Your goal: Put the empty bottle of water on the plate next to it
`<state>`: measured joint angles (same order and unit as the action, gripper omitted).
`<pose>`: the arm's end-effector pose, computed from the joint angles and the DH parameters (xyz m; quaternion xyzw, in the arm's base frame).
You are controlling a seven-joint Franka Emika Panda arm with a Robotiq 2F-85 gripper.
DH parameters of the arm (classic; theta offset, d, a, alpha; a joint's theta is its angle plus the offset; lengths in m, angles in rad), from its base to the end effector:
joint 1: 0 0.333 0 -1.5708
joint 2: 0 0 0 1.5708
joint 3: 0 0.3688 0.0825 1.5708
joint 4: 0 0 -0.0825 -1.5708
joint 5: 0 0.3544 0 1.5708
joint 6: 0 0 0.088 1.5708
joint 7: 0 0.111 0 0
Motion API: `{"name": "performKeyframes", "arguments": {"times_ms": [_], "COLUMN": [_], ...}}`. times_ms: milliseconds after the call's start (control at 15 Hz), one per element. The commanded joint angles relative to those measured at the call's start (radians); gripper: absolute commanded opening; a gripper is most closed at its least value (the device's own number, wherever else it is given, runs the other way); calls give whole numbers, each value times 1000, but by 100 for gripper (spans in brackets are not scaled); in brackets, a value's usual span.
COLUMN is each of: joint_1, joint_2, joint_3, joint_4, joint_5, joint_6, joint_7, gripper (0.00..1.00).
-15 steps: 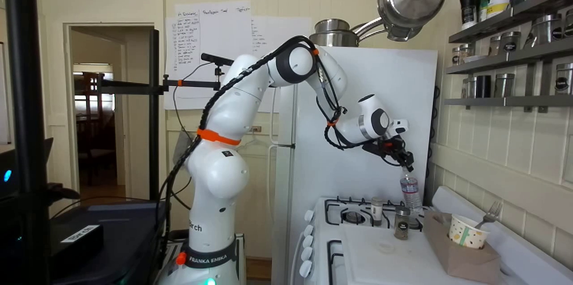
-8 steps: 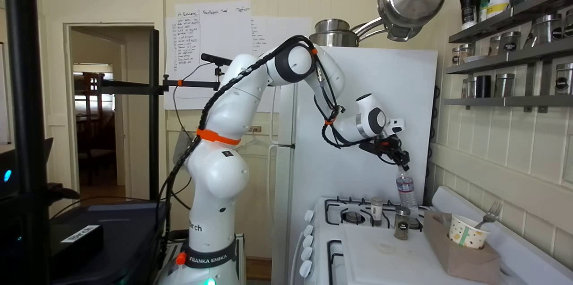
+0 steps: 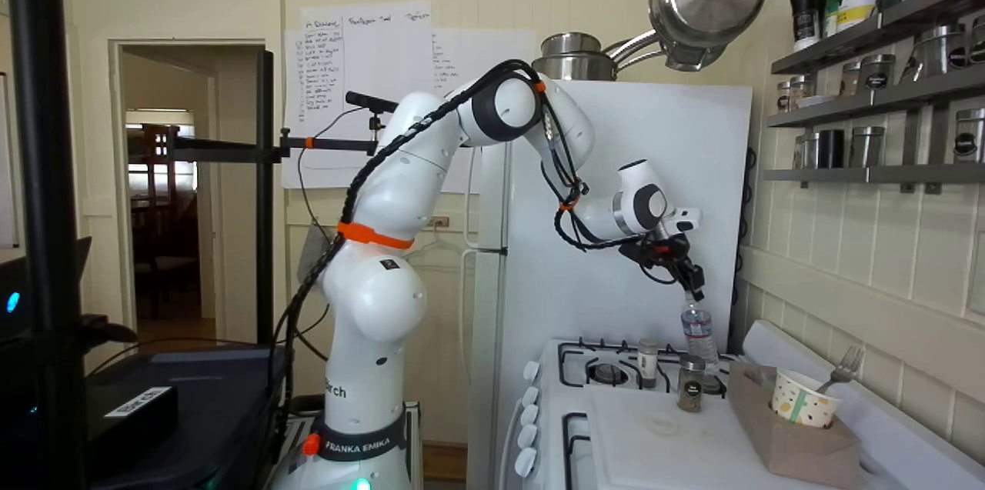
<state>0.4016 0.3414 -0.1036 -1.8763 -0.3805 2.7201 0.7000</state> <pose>0.6272 0.2145 0.4488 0.9601 -0.0376 0.2771 0.0012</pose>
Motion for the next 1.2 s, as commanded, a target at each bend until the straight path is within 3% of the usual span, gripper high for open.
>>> {"name": "performKeyframes", "arguments": {"times_ms": [0, 333, 400, 467, 867, 1000, 1133], "joint_1": [-50, -98, -101, -104, -97, -89, -116], "joint_2": [6, 58, 72, 82, 82, 46, -25], "joint_3": [55, 82, 78, 76, 59, 57, 102], "joint_4": [39, 119, 141, 156, 179, 160, 115], "joint_5": [109, 215, 225, 234, 222, 213, 261], "joint_6": [-105, -133, -139, -139, -109, -123, -191], "joint_7": [-10, 1, 13, 15, 39, 47, -27], "gripper": [8, 8, 57, 58, 100, 100, 100]}}
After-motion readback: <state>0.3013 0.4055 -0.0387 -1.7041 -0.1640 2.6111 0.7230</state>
